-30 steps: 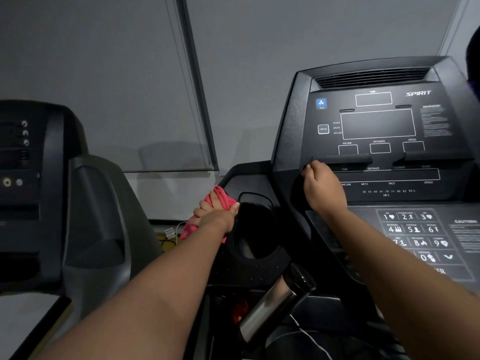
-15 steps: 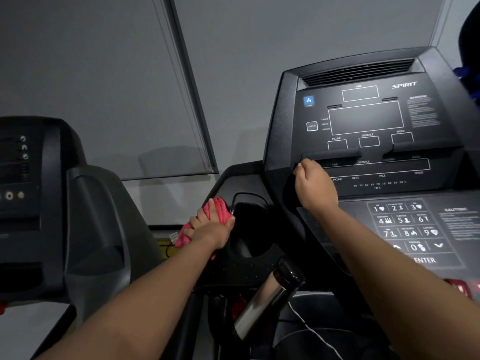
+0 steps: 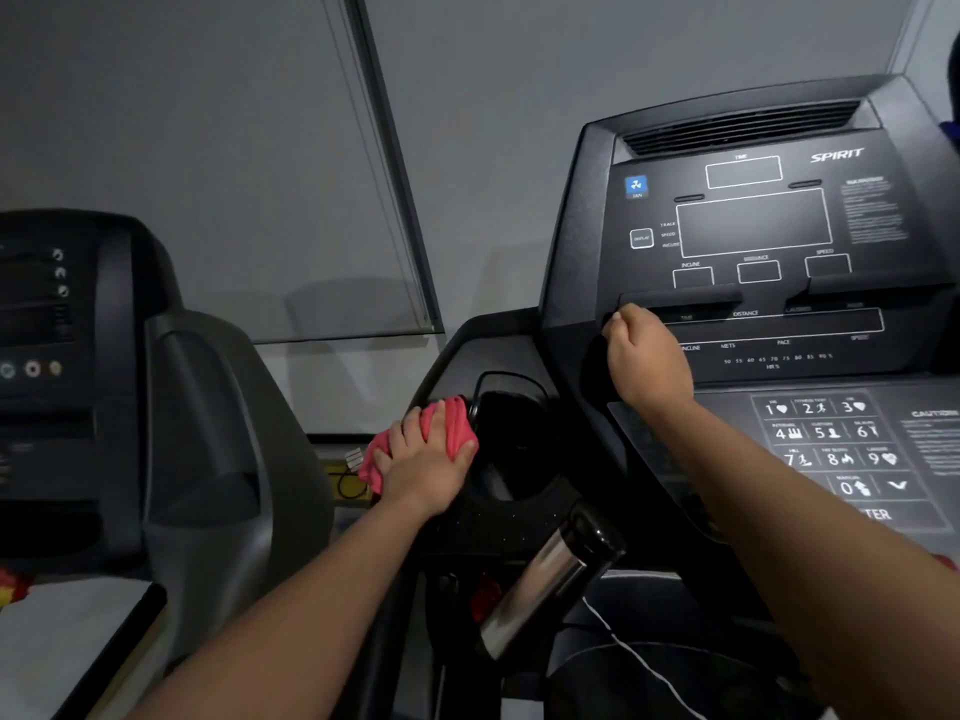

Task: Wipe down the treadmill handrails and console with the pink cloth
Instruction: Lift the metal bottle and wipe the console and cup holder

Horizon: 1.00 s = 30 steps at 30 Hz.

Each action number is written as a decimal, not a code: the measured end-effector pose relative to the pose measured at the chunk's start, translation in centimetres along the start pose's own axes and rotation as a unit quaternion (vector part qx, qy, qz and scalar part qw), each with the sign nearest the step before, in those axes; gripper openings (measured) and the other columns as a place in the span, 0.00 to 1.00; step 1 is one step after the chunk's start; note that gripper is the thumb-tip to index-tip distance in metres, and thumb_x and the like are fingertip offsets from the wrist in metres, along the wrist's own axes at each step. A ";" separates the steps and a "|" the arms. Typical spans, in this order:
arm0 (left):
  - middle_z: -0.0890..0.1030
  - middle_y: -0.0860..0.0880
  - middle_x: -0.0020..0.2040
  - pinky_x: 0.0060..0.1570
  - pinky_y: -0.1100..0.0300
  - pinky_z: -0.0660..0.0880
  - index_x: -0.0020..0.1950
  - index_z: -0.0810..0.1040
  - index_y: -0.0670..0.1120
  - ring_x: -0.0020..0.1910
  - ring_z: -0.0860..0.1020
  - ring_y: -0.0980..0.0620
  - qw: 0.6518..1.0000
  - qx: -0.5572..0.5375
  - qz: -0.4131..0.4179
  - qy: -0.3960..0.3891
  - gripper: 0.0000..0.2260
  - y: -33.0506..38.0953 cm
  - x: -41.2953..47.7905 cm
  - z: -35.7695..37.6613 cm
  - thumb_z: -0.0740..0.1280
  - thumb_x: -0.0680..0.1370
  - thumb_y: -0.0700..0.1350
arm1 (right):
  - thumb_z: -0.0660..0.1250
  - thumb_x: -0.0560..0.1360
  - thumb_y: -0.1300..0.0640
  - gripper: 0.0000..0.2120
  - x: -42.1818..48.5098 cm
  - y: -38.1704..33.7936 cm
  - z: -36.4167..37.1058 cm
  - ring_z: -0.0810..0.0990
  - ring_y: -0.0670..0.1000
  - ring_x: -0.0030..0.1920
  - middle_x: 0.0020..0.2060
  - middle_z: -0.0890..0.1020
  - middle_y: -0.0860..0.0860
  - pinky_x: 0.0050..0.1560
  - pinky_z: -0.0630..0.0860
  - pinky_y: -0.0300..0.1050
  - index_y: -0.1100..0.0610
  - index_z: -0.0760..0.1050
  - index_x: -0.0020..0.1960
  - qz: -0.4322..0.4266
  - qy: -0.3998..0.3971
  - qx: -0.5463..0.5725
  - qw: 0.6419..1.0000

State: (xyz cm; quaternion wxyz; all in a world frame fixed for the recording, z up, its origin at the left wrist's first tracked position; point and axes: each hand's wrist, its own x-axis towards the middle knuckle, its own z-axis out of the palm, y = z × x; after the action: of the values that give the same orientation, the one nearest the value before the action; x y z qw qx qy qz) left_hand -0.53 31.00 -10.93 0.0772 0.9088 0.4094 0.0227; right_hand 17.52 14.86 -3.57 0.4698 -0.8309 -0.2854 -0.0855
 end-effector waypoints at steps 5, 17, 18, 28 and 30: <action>0.43 0.47 0.79 0.71 0.40 0.46 0.79 0.43 0.56 0.77 0.44 0.42 1.000 -0.008 -0.010 -0.002 0.31 -0.4 -2.0 0.6 0.49 0.80 0.63 | 0.52 0.80 0.56 0.13 0.0 0.2 0.2 0.69 0.54 0.42 0.41 0.72 0.53 0.42 0.61 0.46 0.60 0.69 0.42 -0.002 0.004 -0.004 1.000; 0.52 0.44 0.76 0.69 0.41 0.55 0.78 0.39 0.50 0.72 0.57 0.43 0.996 -0.024 -0.085 -0.002 0.36 1.5 3.4 -0.8 0.48 0.78 0.68 | 0.52 0.80 0.56 0.12 0.5 0.3 0.3 0.69 0.56 0.42 0.40 0.72 0.54 0.41 0.61 0.46 0.60 0.66 0.40 0.008 -0.001 -0.024 1.000; 0.53 0.44 0.76 0.69 0.42 0.55 0.78 0.40 0.51 0.72 0.57 0.43 0.997 -0.022 -0.071 0.005 0.36 1.1 2.8 -0.7 0.48 0.78 0.67 | 0.52 0.80 0.56 0.12 0.5 0.3 0.3 0.69 0.55 0.42 0.41 0.72 0.54 0.41 0.61 0.46 0.60 0.67 0.40 0.009 -0.002 -0.028 1.000; 0.53 0.47 0.77 0.71 0.40 0.54 0.79 0.48 0.54 0.74 0.53 0.42 0.998 -0.042 -0.020 0.052 0.31 -2.6 -4.6 1.5 0.50 0.79 0.65 | 0.52 0.80 0.54 0.13 0.1 -0.2 0.2 0.72 0.59 0.45 0.46 0.75 0.61 0.41 0.61 0.47 0.61 0.68 0.44 -0.001 0.006 -0.053 0.999; 0.54 0.45 0.76 0.69 0.40 0.56 0.79 0.48 0.53 0.73 0.55 0.41 0.997 -0.049 -0.038 0.044 0.32 -2.3 -3.8 1.3 0.49 0.79 0.65 | 0.52 0.81 0.53 0.14 -0.1 -0.1 0.3 0.70 0.57 0.43 0.43 0.73 0.58 0.40 0.60 0.47 0.61 0.67 0.43 -0.006 0.010 -0.056 0.998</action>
State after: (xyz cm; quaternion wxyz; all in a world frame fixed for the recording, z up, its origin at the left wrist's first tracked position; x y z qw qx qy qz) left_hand -4.64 29.53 -12.54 0.1040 0.8859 0.4449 0.0800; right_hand 17.35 15.09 -3.65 0.4246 -0.8535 -0.2804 -0.1124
